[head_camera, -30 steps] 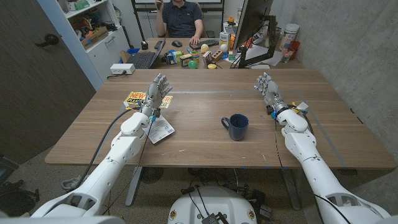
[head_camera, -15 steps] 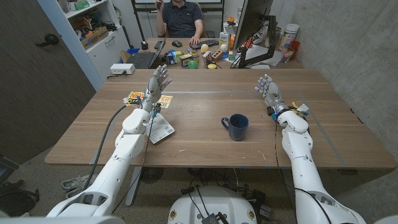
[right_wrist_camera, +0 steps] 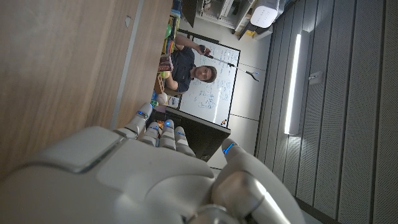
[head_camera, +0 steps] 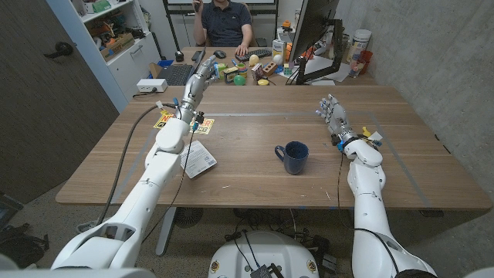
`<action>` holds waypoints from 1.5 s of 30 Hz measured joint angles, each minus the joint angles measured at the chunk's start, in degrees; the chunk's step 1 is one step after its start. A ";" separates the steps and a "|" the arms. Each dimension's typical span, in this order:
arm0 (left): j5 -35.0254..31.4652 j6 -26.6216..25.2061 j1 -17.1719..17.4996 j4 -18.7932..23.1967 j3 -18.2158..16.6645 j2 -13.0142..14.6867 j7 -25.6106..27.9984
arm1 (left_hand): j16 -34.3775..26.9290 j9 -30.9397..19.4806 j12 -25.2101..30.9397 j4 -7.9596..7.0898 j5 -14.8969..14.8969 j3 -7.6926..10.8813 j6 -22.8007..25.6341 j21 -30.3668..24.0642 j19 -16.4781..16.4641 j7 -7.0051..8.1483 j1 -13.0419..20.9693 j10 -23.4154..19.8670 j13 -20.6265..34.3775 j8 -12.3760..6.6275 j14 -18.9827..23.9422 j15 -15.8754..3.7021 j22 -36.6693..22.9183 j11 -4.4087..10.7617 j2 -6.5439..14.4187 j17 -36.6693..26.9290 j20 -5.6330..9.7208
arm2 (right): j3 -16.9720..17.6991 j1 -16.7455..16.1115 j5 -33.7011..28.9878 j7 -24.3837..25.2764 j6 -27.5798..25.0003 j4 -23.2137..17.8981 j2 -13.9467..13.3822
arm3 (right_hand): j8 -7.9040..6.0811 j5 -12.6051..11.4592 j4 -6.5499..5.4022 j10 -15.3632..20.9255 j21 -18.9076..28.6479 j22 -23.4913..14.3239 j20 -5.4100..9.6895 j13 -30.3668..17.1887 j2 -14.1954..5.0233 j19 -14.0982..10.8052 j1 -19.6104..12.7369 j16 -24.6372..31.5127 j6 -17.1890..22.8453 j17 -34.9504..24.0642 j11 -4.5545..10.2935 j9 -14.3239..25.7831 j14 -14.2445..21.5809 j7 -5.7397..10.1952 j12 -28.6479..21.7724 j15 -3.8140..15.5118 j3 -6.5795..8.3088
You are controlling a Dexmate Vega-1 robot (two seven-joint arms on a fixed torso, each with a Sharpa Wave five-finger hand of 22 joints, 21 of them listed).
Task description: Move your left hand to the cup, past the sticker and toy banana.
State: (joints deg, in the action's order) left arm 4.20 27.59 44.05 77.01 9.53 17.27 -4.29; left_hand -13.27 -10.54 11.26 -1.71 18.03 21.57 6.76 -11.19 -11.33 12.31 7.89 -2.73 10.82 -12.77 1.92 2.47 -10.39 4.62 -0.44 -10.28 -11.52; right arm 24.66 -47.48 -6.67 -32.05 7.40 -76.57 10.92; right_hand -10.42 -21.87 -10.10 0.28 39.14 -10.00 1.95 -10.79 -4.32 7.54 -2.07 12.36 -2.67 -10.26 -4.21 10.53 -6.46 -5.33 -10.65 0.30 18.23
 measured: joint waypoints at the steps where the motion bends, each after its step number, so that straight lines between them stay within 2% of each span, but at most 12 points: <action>1: -0.29 0.26 -0.65 0.00 0.82 0.40 0.16 | 0.00 0.00 0.00 0.14 0.00 0.14 0.00 0.00 -0.02 0.00 0.02 0.00 0.00 0.15 0.00 0.00 0.00 0.00 -0.02 0.00 -0.20 | 0.17 0.05 -0.25 -0.30 0.07 0.05 0.13 | 0.00 0.00 0.00 0.00 0.00 0.00 0.00 0.00 0.00 0.00 0.00 0.00 0.00 0.00 0.00 0.00 0.00 0.00 0.00 0.00 0.00; 6: -1.12 1.02 -3.39 -0.06 4.14 1.86 0.56 | 0.00 0.00 0.00 0.40 0.22 -0.06 -0.22 0.00 -0.10 0.21 0.40 0.13 0.00 0.19 0.00 0.00 0.00 0.12 -0.40 0.00 -0.27 | 0.69 0.20 -1.32 -1.36 0.27 0.20 0.50 | 0.00 0.00 0.00 0.00 0.00 0.00 0.00 0.00 0.00 0.00 0.00 0.00 0.00 0.00 0.00 0.00 0.00 0.00 0.00 0.00 0.00; 7: -3.72 2.86 -3.94 -0.11 4.79 2.13 1.55 | 0.00 -0.07 -0.07 0.55 0.22 0.09 -0.22 0.00 -0.10 0.21 0.61 0.23 0.00 0.19 0.00 0.00 0.00 0.22 -0.61 0.00 -0.27 | 2.04 0.58 -1.49 -1.53 0.32 0.63 1.50 | 0.00 0.00 0.00 0.00 0.00 0.00 0.00 0.00 0.00 0.00 0.00 0.00 0.00 0.00 0.00 0.00 0.00 0.00 0.00 0.00 0.00; 10: -5.61 3.80 -6.19 -0.29 7.59 3.16 2.19 | 0.45 -0.27 -0.28 1.11 0.22 0.01 -0.22 0.00 -0.10 0.21 1.34 0.55 0.00 0.19 -0.29 -0.29 0.00 0.54 -0.74 0.00 -0.27 | 2.86 0.82 -1.94 -2.02 0.46 0.90 2.06 | 0.00 0.00 0.00 0.00 0.00 0.00 0.00 0.00 0.00 0.00 0.00 0.00 0.00 0.00 0.01 0.00 0.00 0.00 0.00 0.00 0.00; 19: -8.75 5.59 -11.96 -1.44 14.54 5.01 2.98 | 0.60 -0.27 -0.28 1.68 0.22 0.02 -0.26 0.00 0.21 0.26 1.66 1.03 0.00 0.27 -0.73 -0.45 -0.01 1.01 -1.06 -0.27 -0.58 | 4.18 1.41 -3.12 -3.32 1.26 1.58 2.79 | 0.00 0.00 0.00 0.01 -0.38 0.00 0.00 0.01 0.00 0.00 0.00 0.00 0.00 0.01 0.01 0.00 0.00 0.00 0.00 0.00 0.00; 20: -10.41 7.08 -12.96 -1.65 15.70 5.26 2.72 | 0.78 -0.27 -0.28 1.86 0.22 -0.15 -0.43 0.00 0.21 0.42 1.87 1.03 0.00 0.48 -0.91 -0.58 -0.01 1.01 -1.27 -0.27 -0.57 | 5.08 2.19 -3.23 -3.48 1.46 2.59 2.97 | 0.00 0.00 0.00 0.01 -0.38 0.00 0.00 0.01 0.00 0.00 0.00 0.00 0.00 0.01 0.01 0.00 0.00 0.00 0.00 0.00 0.00; 31: -10.41 7.08 -19.81 -2.97 23.80 6.86 2.72 | 1.00 -0.27 -0.68 2.95 0.44 -0.20 -0.84 0.00 0.21 0.19 3.09 1.26 -0.01 0.59 -1.66 -0.40 -0.01 1.24 -2.03 -0.27 -0.57 | 5.08 2.19 -4.11 -4.57 3.00 2.59 2.97 | 0.00 0.00 0.00 0.01 -0.80 0.01 0.00 0.01 0.00 0.00 0.00 0.00 0.00 0.01 0.01 -0.01 0.00 0.00 0.00 0.00 -0.01; 34: -10.41 7.08 -21.73 -3.34 26.11 7.24 2.72 | 1.00 -0.52 -0.68 3.78 0.44 -0.02 -0.84 0.00 0.21 0.19 4.07 1.26 0.27 0.59 -1.40 -0.66 -0.01 1.24 -2.11 -0.27 -0.57 | 5.08 2.19 -4.32 -4.76 3.42 2.59 2.97 | 0.00 0.00 0.00 0.01 -0.80 0.01 0.00 0.01 0.00 0.00 0.00 0.00 0.00 0.01 0.01 -0.01 0.00 0.00 0.00 0.00 -0.01; 35: -13.94 11.79 -22.61 -3.48 27.16 7.44 -1.71 | 1.00 -0.54 -0.57 3.78 0.44 -0.02 -0.84 0.00 0.21 0.19 4.07 1.26 0.28 0.59 -1.34 -0.72 -0.01 1.24 -2.11 -0.27 -0.57 | 7.38 5.20 -4.42 -4.82 3.60 6.80 2.82 | 0.00 0.00 0.00 0.01 -0.80 0.01 0.00 0.01 0.00 0.00 0.00 0.00 0.00 0.01 0.01 -0.01 0.00 0.00 0.00 0.00 -0.01; 43: -13.94 11.79 -26.56 -3.87 32.26 8.23 -1.71 | 1.00 -0.54 -0.44 4.41 0.44 0.14 -0.61 0.00 0.21 0.40 4.60 0.93 0.27 0.59 -1.03 -1.03 -0.01 1.55 -2.03 -0.26 -0.56 | 7.38 5.20 -4.98 -5.08 4.45 6.80 2.82 | 0.00 0.00 0.01 0.01 -1.01 0.01 0.00 0.01 0.00 0.00 0.00 0.00 0.00 0.01 0.02 -0.01 0.00 0.00 0.00 0.00 -0.01; 44: -13.94 11.79 -26.95 -3.94 32.78 8.29 -1.71 | 1.00 -0.54 -0.44 4.41 0.44 0.14 -0.61 0.00 0.21 0.40 4.60 0.93 0.27 0.59 -1.03 -1.03 -0.02 1.55 -2.03 -0.26 -0.56 | 8.66 6.65 -5.07 -5.10 4.57 8.96 2.73 | 0.00 0.00 0.01 0.01 -1.01 0.01 0.00 0.01 0.00 0.00 0.00 0.00 0.00 0.01 0.01 -0.01 0.00 0.00 0.00 0.00 -0.01; 45: -13.66 13.50 -27.66 -4.02 33.73 8.40 -8.00 | 1.00 -0.53 -0.44 4.41 0.44 0.14 -0.61 0.00 0.21 0.40 4.71 0.93 0.27 0.59 -1.03 -1.03 -0.01 1.55 -2.14 -0.26 -0.56 | 8.66 6.65 -5.14 -5.10 4.64 8.96 2.73 | 0.00 0.00 0.01 0.01 -1.01 0.01 0.00 0.01 0.00 0.00 0.00 0.00 0.00 0.01 0.02 -0.01 0.00 0.00 0.00 0.00 -0.01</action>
State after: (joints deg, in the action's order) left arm -9.47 41.09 16.39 72.98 43.27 25.66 -12.29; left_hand -12.27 -11.07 10.81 2.71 18.46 21.71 6.15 -11.20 -11.12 12.71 12.60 -1.80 11.09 -12.18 0.89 1.44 -10.41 6.17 -2.59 -10.54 -12.08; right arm 33.33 -40.83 -11.82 -37.15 12.04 -67.61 13.65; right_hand -10.42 -21.87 -10.09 0.29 38.14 -9.99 1.95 -10.78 -4.32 7.53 -2.07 12.36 -2.67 -10.26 -4.19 10.52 -6.46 -5.33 -10.64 0.30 18.22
